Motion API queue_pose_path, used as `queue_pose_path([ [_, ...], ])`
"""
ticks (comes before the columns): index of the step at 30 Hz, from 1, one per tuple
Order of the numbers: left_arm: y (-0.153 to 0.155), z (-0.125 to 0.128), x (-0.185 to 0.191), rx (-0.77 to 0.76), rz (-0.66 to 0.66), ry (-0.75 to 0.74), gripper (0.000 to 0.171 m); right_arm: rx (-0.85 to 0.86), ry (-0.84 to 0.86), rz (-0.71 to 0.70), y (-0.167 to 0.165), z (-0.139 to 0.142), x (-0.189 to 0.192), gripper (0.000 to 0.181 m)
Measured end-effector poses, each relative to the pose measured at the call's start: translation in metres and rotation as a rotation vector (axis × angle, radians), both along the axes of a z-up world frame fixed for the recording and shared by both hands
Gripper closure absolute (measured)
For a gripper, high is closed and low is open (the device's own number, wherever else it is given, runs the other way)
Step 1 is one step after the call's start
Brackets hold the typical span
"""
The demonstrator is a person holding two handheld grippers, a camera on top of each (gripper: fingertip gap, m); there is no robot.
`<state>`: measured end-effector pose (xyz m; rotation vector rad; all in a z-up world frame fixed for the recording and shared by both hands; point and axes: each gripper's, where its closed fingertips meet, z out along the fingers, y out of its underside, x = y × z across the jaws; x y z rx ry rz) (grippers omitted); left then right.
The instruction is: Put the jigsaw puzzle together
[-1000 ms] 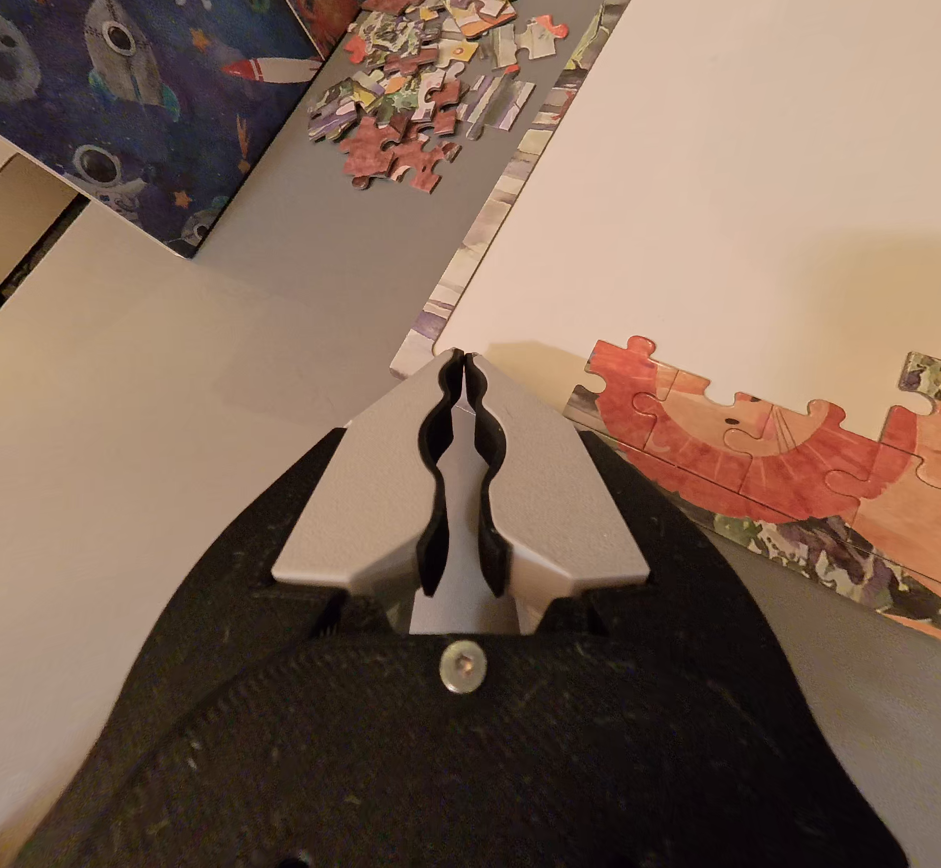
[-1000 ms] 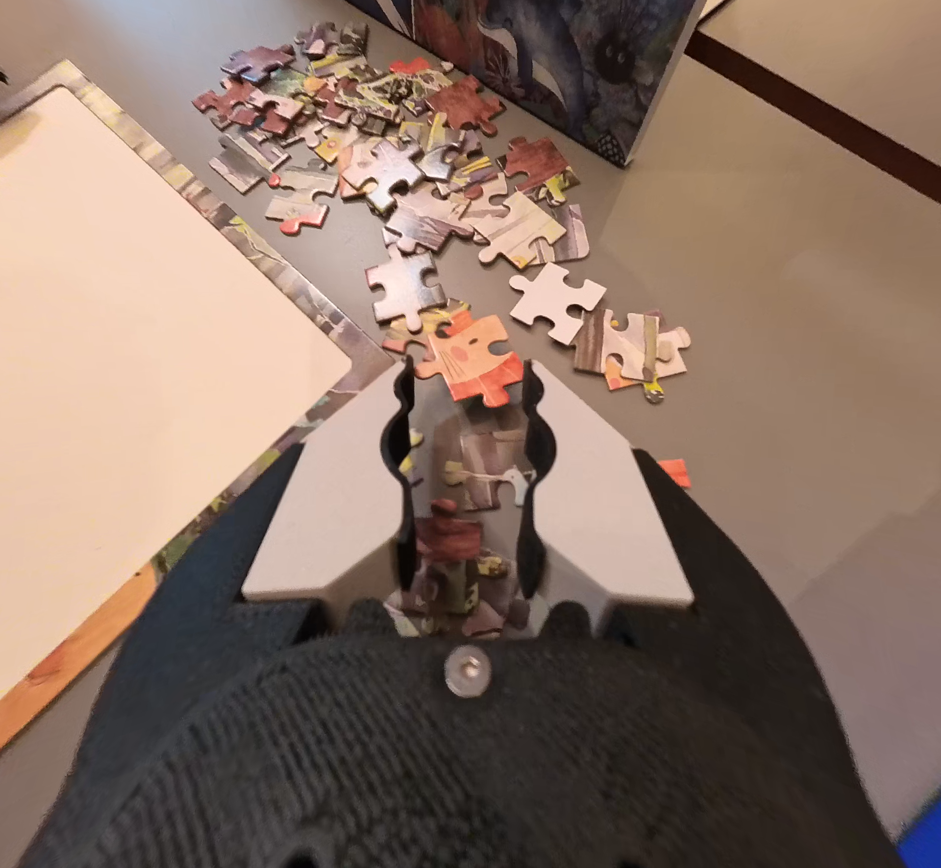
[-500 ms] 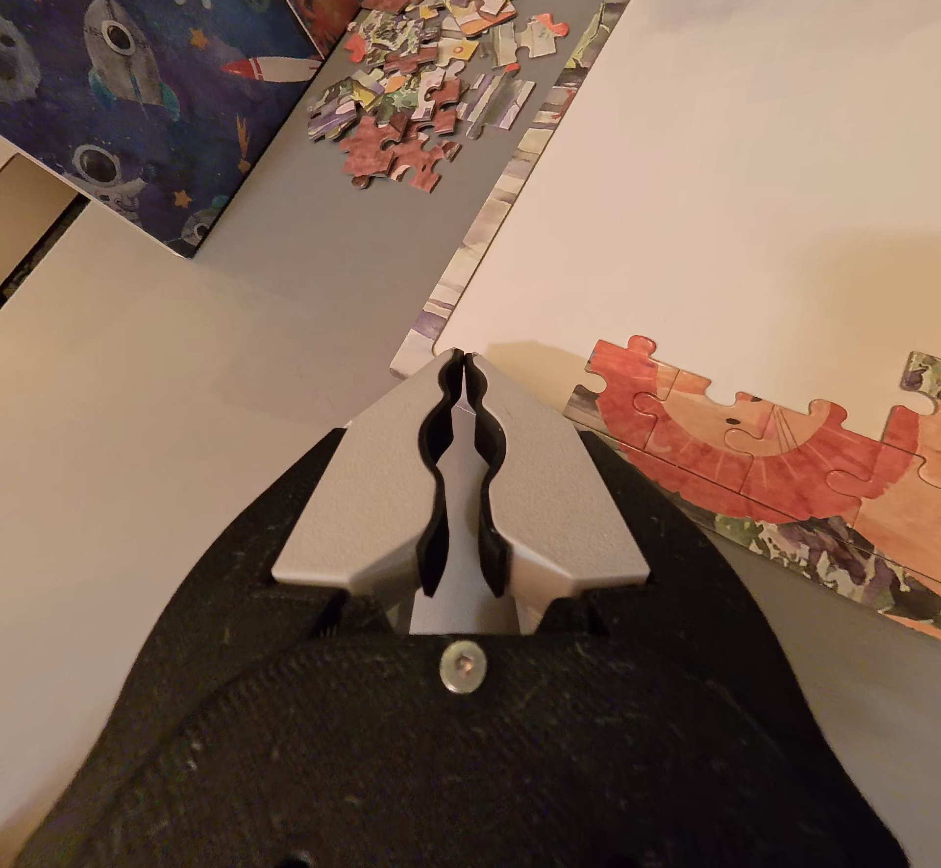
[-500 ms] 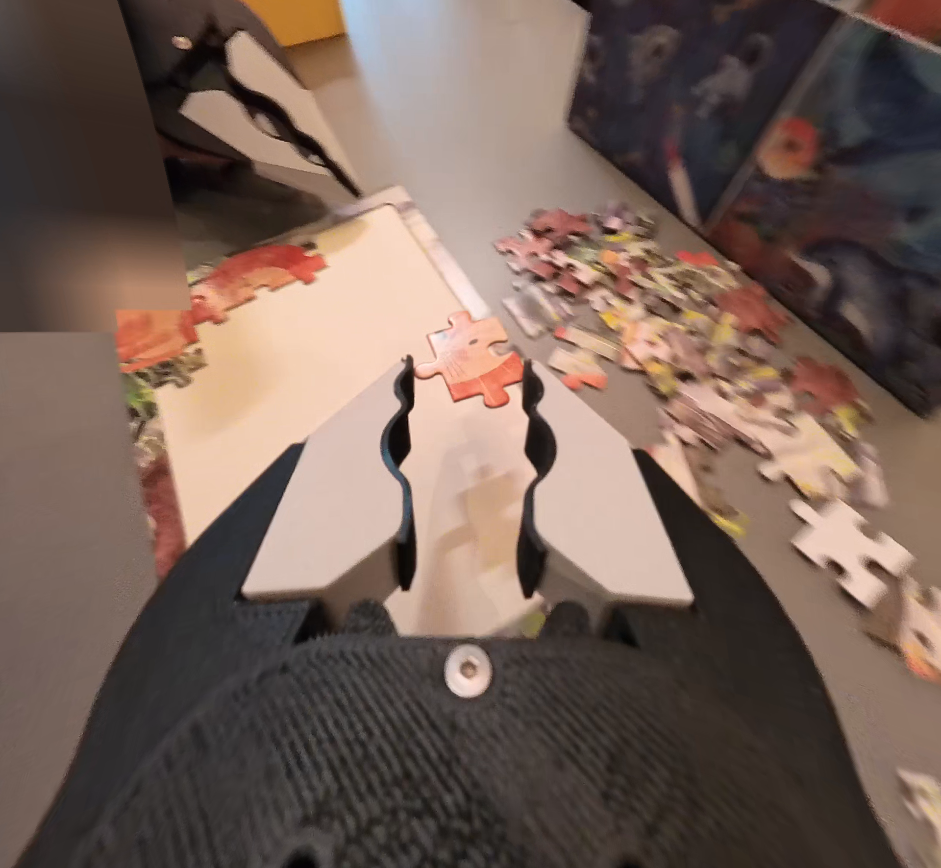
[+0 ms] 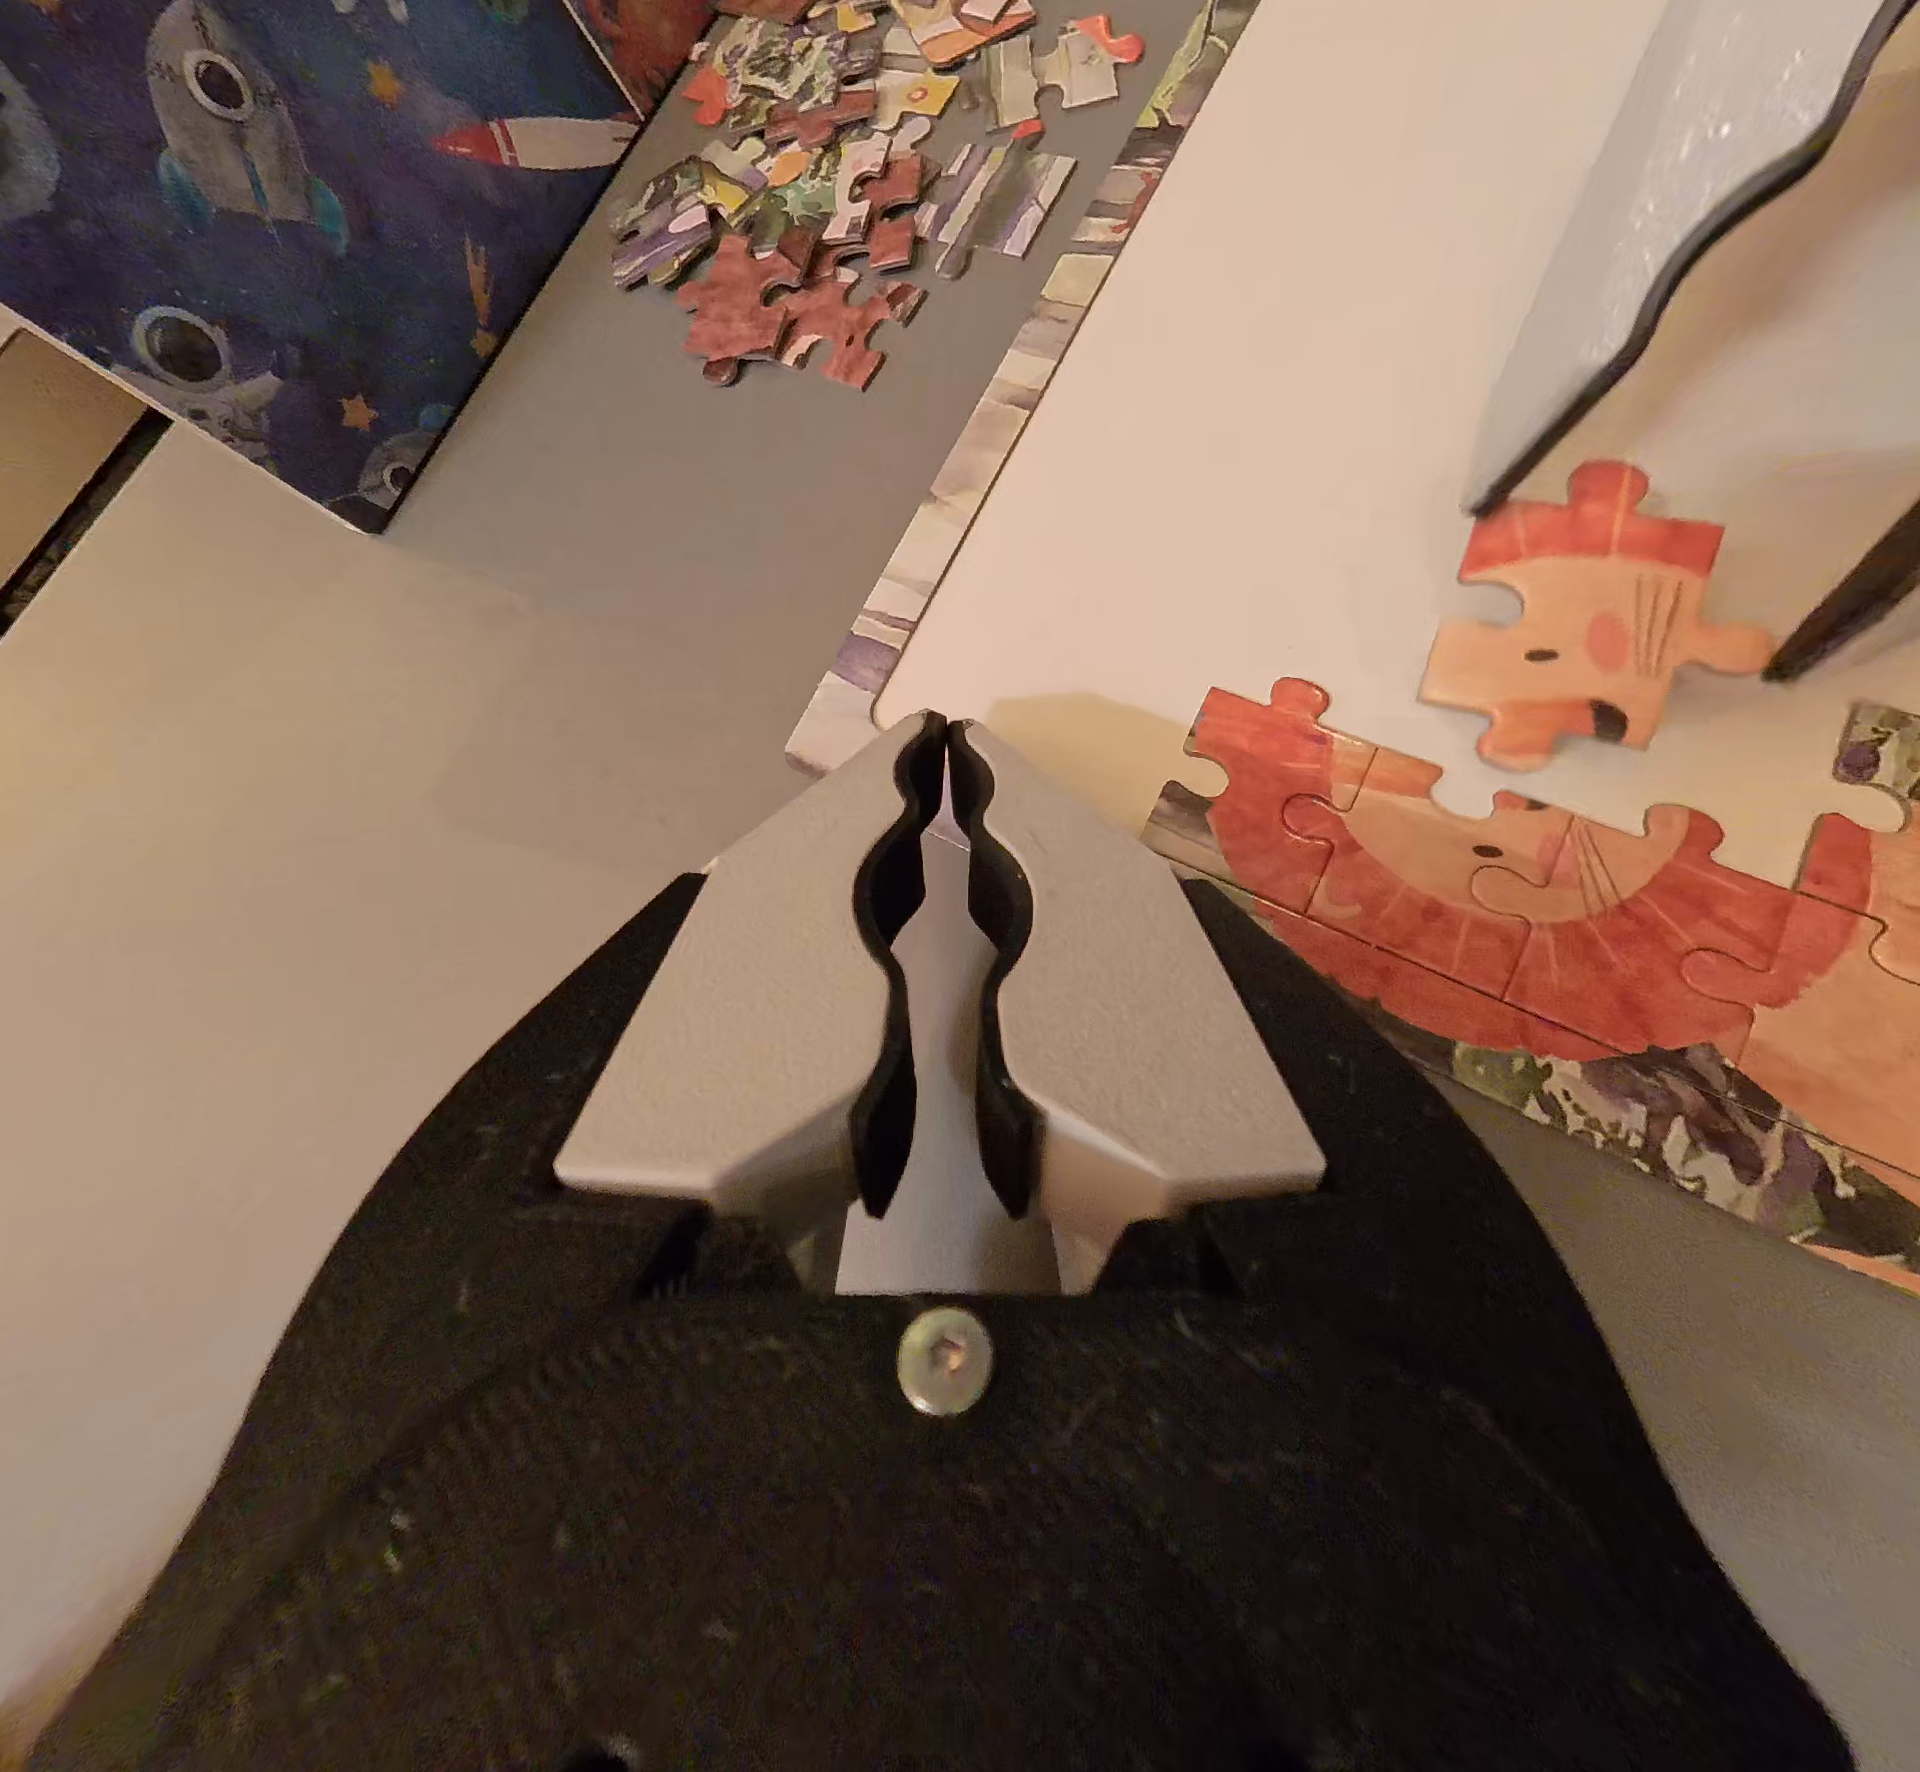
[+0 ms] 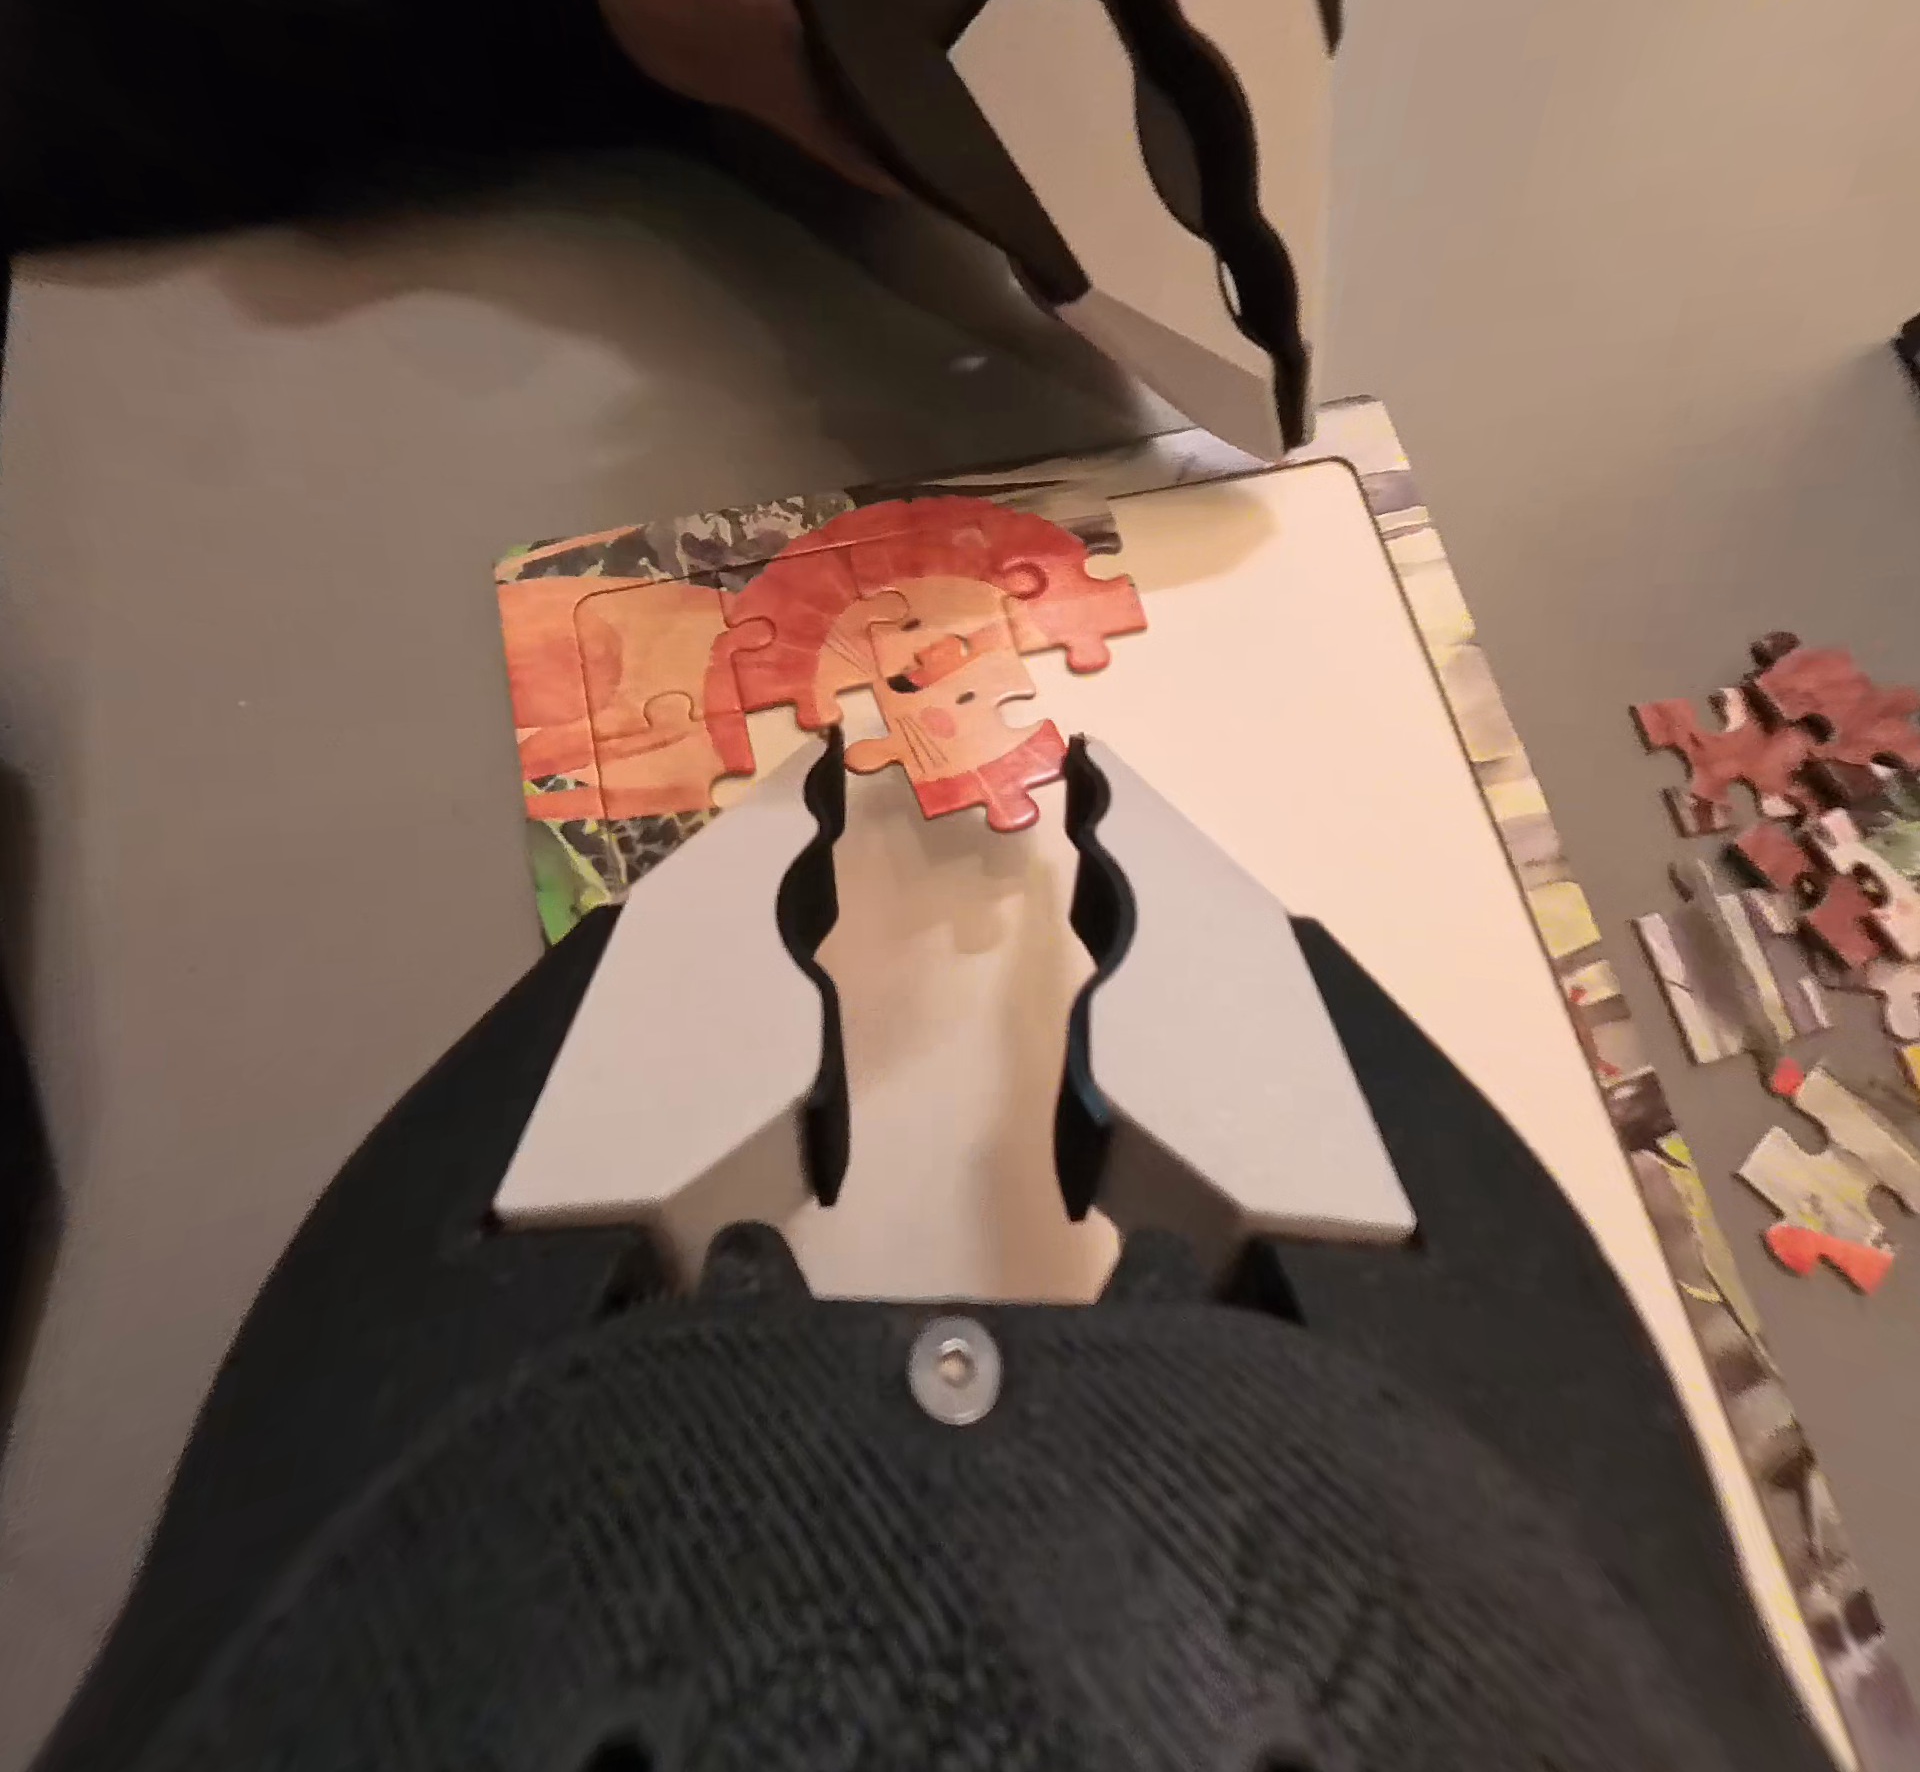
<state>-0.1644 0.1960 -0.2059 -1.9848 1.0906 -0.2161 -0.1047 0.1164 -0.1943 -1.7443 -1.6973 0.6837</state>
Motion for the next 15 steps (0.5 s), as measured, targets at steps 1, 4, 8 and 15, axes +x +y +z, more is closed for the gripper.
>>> queue_pose_path([
  [1, 0.0, 0.0, 0.0, 0.0, 0.0, 0.001, 0.171, -0.003, -0.004, 0.004, -0.002, -0.002, -0.002, 0.141],
  [4, 0.0, 0.0, 0.0, -0.001, -0.002, 0.002, 0.171, -0.01, -0.008, 0.006, -0.003, -0.006, -0.005, 0.141],
  [8, -0.001, 0.0, 0.0, -0.001, -0.005, 0.003, 0.171, -0.001, -0.012, -0.009, 0.001, -0.009, -0.005, 0.14],
  [15, -0.001, -0.001, 0.001, -0.003, -0.007, 0.003, 0.171, 0.027, -0.031, -0.01, 0.002, -0.014, -0.005, 0.14],
])
